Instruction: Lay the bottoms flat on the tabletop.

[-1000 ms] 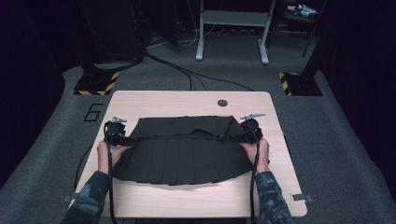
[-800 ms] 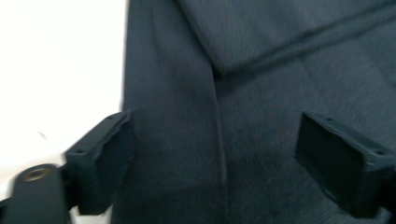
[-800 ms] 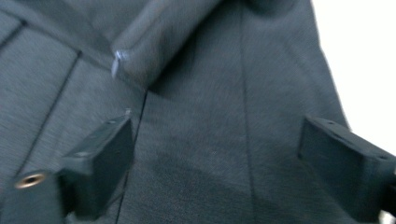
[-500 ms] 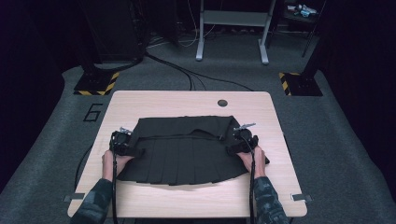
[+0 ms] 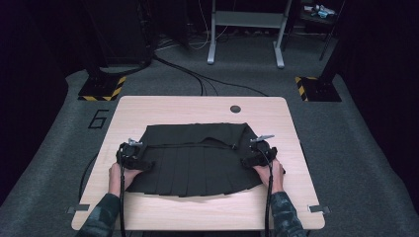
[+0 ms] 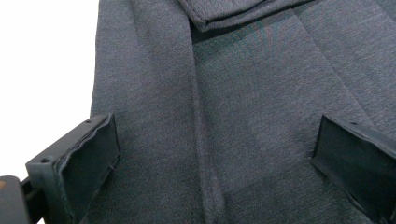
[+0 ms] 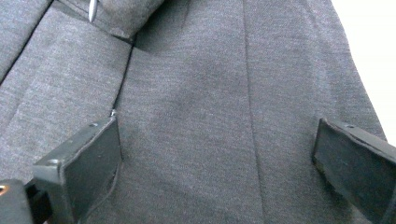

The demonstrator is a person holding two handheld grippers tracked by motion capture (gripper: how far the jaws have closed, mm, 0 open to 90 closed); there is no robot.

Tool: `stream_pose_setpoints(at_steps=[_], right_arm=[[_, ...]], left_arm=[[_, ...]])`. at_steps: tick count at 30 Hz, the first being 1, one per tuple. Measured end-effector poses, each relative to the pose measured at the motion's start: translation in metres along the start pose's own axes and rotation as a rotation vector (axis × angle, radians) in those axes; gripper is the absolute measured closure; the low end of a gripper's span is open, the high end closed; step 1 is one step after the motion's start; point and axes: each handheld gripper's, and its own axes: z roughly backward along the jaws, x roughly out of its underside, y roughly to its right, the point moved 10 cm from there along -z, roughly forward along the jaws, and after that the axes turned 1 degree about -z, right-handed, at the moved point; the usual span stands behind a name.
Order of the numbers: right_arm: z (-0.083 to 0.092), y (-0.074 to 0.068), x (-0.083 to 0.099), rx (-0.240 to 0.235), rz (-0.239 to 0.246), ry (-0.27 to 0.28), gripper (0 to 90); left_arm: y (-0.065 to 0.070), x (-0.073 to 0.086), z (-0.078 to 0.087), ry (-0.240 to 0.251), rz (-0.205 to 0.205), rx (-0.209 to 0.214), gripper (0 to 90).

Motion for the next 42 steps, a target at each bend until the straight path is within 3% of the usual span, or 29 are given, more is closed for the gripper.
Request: stream_pose_setpoints(at_steps=[14,29,42], right_arm=[[0.017,-0.005,0.024,-0.002,0.003,0.01,0.9],[0.039,-0.011,0.055,0.012,-0.011,0.055,0.9],[0.056,-0.019,0.077,0.021,-0.018,0.063,0.9]], left_arm=[[0.012,0.014,0.01,0.014,-0.028,0.02,0.3],[0.032,0.039,0.029,0.088,-0.028,0.021,0.4],[0.044,0.061,0.047,0.037,-0.08,0.045,0.4]])
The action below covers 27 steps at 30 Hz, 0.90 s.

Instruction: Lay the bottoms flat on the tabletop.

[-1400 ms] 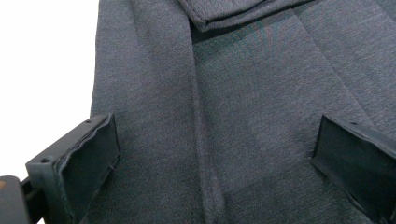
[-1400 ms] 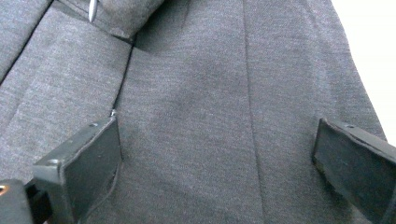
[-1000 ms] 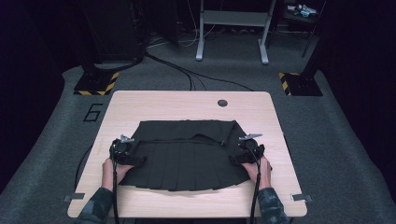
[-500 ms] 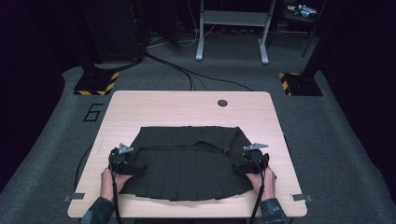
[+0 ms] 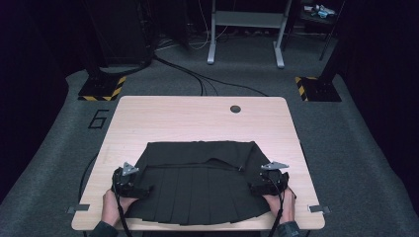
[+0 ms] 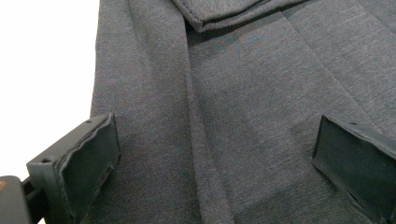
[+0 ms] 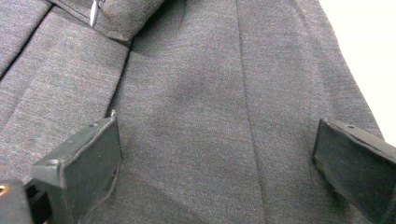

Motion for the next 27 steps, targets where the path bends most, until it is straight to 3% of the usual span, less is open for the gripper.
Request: stream_pose_setpoints(at_steps=[2,5,10,14,17,20,27], right_arm=[[0.0,0.0,-0.001,0.0,0.002,-0.019,1.5],[0.002,-0.003,-0.009,0.004,0.012,-0.013,5.6],[0.009,-0.02,-0.043,-0.015,0.064,0.059,14.8],[0.0,-0.034,-0.065,-0.002,0.104,0.069,25.7],[-0.016,-0.039,-0.069,-0.005,0.118,0.034,31.3],[-0.029,-0.038,-0.065,0.01,0.117,0.006,42.5],[-0.027,-0.033,-0.059,-0.021,0.093,0.011,62.0]], left_arm=[[0.001,-0.002,0.0,-0.015,0.014,0.006,0.9],[0.0,-0.014,0.002,0.015,0.031,0.0,1.6],[-0.002,-0.044,0.006,0.05,-0.02,-0.024,8.0],[-0.003,-0.059,-0.006,0.039,-0.02,-0.017,17.3],[-0.006,-0.061,-0.018,0.023,-0.01,-0.021,26.0],[-0.008,-0.059,-0.028,0.019,-0.001,-0.029,37.3],[-0.008,-0.055,-0.028,0.041,-0.023,-0.02,67.9]])
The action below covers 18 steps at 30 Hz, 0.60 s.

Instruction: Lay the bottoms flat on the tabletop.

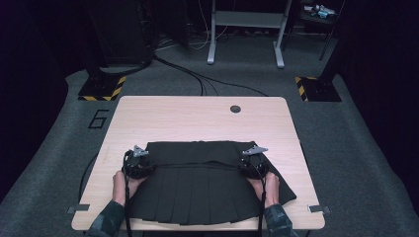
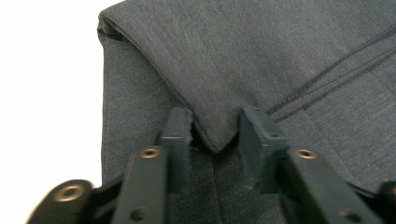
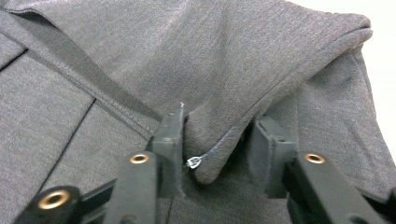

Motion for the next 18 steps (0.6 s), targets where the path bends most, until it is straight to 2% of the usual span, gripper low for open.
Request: stream_pose_setpoints(at_steps=[2,6,11,12,15,16,17,18], right_arm=[[0.001,0.001,0.001,-0.001,-0.005,0.003,66.6],[0.002,0.003,0.004,-0.019,-0.015,0.021,69.8],[0.005,0.004,0.009,-0.024,-0.035,0.029,70.6],[0.005,0.004,0.009,-0.03,-0.025,0.033,70.7],[0.008,0.004,0.008,-0.035,-0.036,0.039,71.1],[0.011,0.003,0.006,-0.049,-0.045,0.058,71.7],[0.012,0.003,0.005,-0.048,-0.041,0.065,71.8],[0.014,0.002,0.004,-0.048,-0.036,0.068,71.8]], left_arm=[[0.0,0.0,0.001,0.0,-0.019,-0.004,73.4],[-0.001,0.0,0.001,0.015,-0.013,-0.007,80.7],[-0.001,0.001,0.001,0.023,-0.004,-0.008,82.4],[-0.001,0.001,0.002,0.026,0.002,-0.001,82.5],[-0.001,0.0,0.003,0.033,-0.001,-0.005,82.7],[0.0,-0.001,0.006,0.034,-0.008,-0.004,82.7],[0.0,-0.003,0.006,0.05,-0.012,-0.009,82.7],[0.0,-0.003,0.008,0.045,-0.013,-0.011,82.7]])
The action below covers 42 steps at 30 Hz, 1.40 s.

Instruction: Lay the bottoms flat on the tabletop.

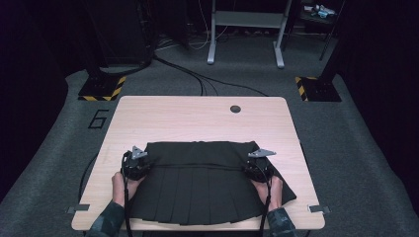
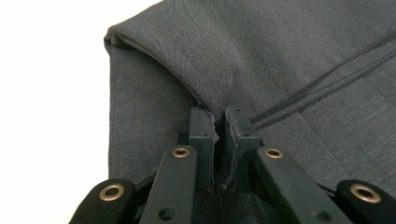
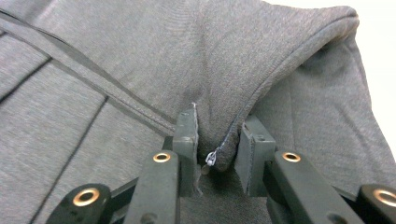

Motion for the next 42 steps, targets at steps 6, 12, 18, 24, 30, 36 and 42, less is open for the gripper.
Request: stream_pose_setpoints(at_steps=[6,12,18,24,30,36,42], right_arm=[[0.008,-0.001,-0.009,0.008,0.038,0.021,72.3],[0.012,-0.002,-0.018,0.005,0.028,0.034,72.5],[0.016,0.0,-0.026,0.006,0.025,0.041,72.5],[0.02,0.003,-0.037,0.002,0.035,0.055,72.9],[0.02,0.005,-0.046,0.002,0.043,0.054,73.2],[0.017,0.008,-0.066,0.011,0.061,0.034,73.7],[-0.008,0.032,-0.125,0.035,0.044,0.012,70.0]], left_arm=[[0.001,-0.005,0.005,0.027,-0.001,0.004,82.8],[-0.001,-0.013,0.011,0.043,0.009,0.012,82.8],[-0.003,-0.022,0.015,0.051,-0.011,0.001,82.9],[-0.005,-0.035,0.019,0.065,-0.02,0.001,83.0],[-0.01,-0.047,0.02,0.081,-0.023,-0.005,83.0],[-0.018,-0.068,0.013,0.07,-0.023,-0.009,83.0],[-0.05,-0.111,-0.016,0.029,0.079,-0.045,79.9]])
